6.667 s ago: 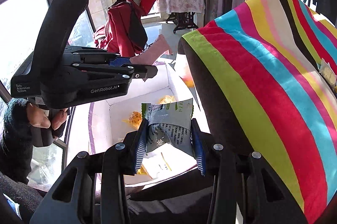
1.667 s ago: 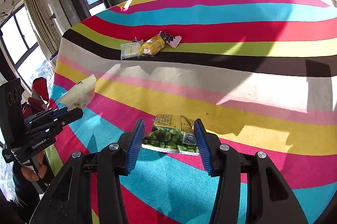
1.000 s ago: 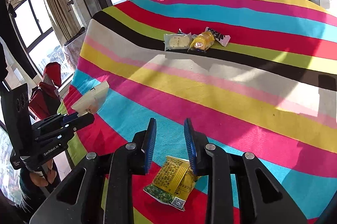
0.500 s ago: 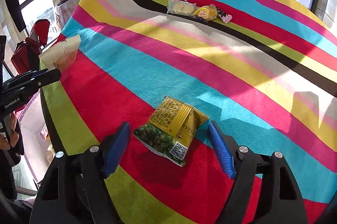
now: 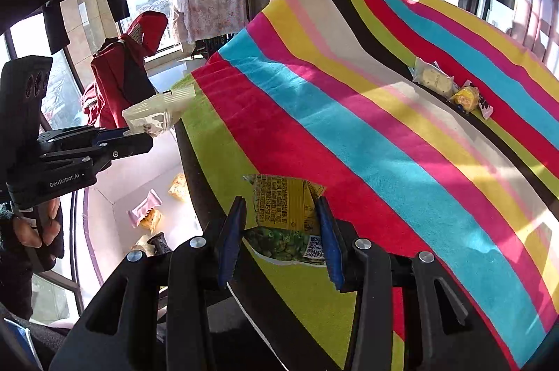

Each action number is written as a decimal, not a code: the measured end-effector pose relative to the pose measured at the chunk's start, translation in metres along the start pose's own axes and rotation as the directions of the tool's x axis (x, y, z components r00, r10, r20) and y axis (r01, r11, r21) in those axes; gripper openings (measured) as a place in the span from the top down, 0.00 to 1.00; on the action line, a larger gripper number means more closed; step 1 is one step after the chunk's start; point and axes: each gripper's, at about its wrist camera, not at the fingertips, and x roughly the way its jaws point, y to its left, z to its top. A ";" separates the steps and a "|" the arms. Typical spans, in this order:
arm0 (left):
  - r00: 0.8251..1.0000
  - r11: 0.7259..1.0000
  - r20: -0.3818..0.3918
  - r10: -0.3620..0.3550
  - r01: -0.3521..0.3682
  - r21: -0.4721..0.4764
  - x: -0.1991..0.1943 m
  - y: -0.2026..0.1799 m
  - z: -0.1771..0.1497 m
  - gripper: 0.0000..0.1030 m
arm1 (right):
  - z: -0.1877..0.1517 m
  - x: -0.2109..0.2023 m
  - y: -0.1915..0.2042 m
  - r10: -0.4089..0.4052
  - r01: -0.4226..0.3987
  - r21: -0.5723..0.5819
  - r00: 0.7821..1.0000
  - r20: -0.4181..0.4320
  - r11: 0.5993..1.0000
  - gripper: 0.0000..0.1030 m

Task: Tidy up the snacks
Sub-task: 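Carry both bags to the white box and open both grippers over it, then move both open grippers back over the remaining snacks, then grasp the yellow bread bag with the right gripper and lift it, then grasp the clear pastry bag with left while right carries the yellow bag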

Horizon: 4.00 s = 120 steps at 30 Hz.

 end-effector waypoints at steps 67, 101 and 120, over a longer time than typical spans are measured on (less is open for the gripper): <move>0.982 0.971 -0.080 -0.169 0.152 -0.184 0.246 -0.109 0.180 0.02 | 0.065 0.071 -0.293 -0.223 0.228 0.494 0.972 -0.070 0.839 0.65; 0.967 0.996 -0.238 0.092 -0.091 0.016 0.351 -0.203 0.238 0.02 | -0.021 -0.004 -0.301 -0.183 0.119 0.571 0.981 0.057 0.812 0.64; 0.989 0.988 -0.013 -0.150 0.150 0.020 0.200 -0.159 0.156 0.42 | -0.022 -0.005 -0.301 -0.178 0.114 0.569 0.982 0.058 0.814 0.64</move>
